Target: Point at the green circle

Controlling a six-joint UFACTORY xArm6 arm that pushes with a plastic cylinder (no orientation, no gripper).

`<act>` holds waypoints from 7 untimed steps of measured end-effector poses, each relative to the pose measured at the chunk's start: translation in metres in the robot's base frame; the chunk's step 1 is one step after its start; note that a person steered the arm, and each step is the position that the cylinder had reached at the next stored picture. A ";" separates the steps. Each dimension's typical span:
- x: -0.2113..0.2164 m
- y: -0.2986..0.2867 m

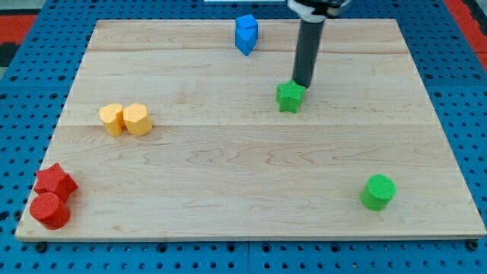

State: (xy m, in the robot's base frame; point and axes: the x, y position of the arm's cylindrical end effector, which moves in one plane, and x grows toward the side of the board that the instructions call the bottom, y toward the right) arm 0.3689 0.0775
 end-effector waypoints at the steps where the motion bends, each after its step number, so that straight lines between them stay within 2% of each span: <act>1: 0.034 -0.013; 2: 0.061 -0.022; 3: 0.039 -0.078; 4: 0.056 -0.080; 5: 0.094 -0.025; 6: 0.112 0.007; 7: 0.039 -0.009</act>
